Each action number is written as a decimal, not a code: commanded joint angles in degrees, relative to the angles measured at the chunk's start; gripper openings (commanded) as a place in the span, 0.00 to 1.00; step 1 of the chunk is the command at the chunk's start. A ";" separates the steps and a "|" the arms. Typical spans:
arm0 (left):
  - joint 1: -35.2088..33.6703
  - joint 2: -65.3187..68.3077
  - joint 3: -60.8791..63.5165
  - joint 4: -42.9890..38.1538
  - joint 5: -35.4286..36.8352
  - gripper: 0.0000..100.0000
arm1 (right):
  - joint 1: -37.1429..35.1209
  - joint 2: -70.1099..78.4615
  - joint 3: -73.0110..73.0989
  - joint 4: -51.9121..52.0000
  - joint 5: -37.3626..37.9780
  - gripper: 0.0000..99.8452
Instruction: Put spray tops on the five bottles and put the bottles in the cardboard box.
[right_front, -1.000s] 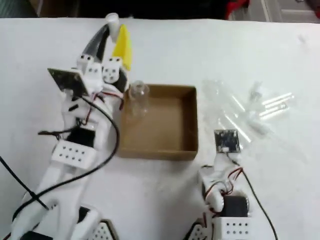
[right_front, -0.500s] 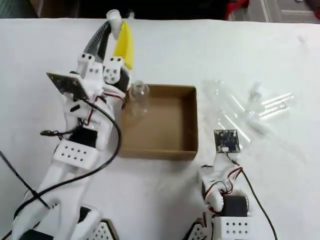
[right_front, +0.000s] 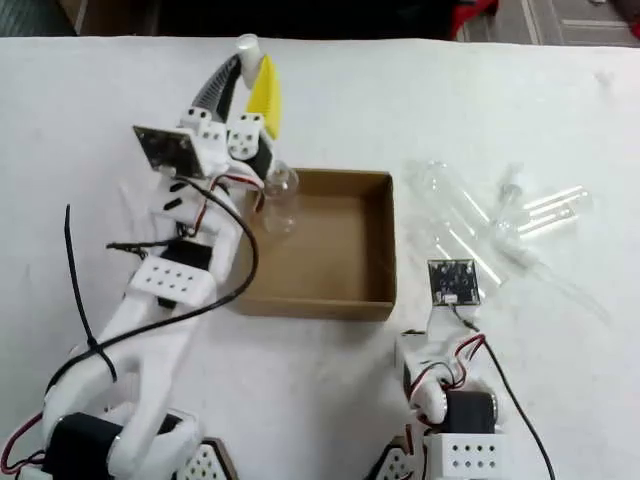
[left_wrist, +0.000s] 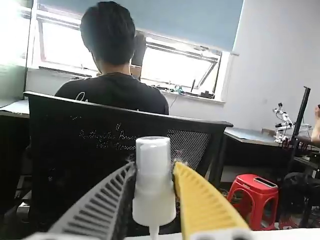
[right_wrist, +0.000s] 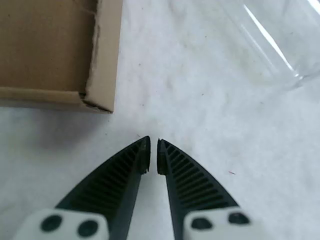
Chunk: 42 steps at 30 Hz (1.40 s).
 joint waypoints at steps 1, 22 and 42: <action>0.92 -0.13 0.79 -1.85 0.53 0.02 | 0.04 -0.57 0.53 0.31 0.35 0.02; 5.14 0.31 7.47 -1.41 -13.98 0.09 | 0.04 -0.57 0.53 0.31 0.35 0.02; 4.09 -13.85 4.48 17.41 -13.98 0.15 | 0.04 -0.57 0.53 0.31 0.35 0.02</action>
